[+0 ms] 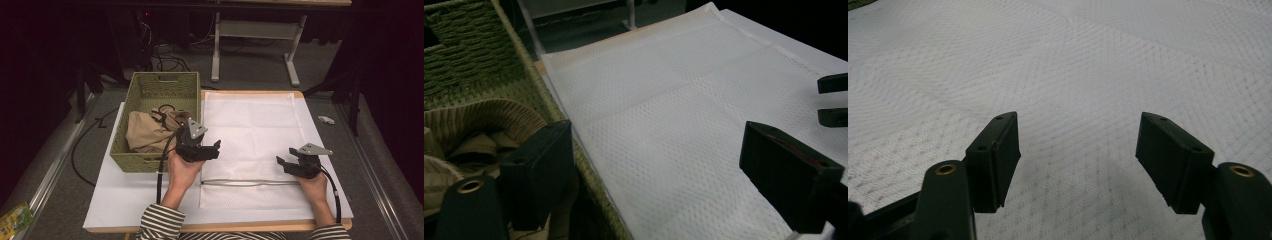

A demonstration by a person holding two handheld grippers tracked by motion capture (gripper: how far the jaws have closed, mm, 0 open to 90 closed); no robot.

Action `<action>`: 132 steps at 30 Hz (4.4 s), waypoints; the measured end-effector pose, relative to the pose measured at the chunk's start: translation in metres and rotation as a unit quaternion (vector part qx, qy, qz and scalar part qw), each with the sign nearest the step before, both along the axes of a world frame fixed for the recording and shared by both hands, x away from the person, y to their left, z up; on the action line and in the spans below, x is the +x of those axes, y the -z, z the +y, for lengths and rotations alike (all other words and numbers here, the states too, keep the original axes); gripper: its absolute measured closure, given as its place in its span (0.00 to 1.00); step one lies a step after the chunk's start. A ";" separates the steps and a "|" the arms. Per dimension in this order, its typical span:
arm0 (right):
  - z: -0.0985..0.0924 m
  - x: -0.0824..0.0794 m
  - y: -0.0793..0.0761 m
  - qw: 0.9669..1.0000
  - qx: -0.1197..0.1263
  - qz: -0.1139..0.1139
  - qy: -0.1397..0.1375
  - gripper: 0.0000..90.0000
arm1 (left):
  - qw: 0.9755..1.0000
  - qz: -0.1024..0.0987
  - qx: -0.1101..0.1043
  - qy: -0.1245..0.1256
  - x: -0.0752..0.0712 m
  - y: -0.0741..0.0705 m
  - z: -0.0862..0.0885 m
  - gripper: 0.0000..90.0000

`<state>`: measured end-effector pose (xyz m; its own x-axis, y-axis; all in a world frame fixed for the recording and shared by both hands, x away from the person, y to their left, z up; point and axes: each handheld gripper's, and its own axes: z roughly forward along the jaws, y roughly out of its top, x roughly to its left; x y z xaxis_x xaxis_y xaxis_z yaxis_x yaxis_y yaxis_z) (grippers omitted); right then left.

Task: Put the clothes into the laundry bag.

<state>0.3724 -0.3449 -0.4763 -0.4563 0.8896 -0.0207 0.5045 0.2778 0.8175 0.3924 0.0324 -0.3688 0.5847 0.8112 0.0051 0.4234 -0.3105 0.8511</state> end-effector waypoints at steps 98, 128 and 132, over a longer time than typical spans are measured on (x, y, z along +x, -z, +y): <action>0.003 0.001 0.001 1.000 -0.017 0.007 -0.001 0.37 | 0.968 0.214 -0.003 -0.133 0.115 0.008 0.089 0.00; 0.004 0.002 0.001 1.000 -0.019 0.013 0.002 0.37 | 0.958 0.207 0.164 -0.113 0.138 0.053 0.091 0.00; 0.004 0.002 0.001 1.000 -0.019 0.010 0.001 0.37 | 0.959 0.205 0.152 -0.120 0.138 0.059 0.092 0.00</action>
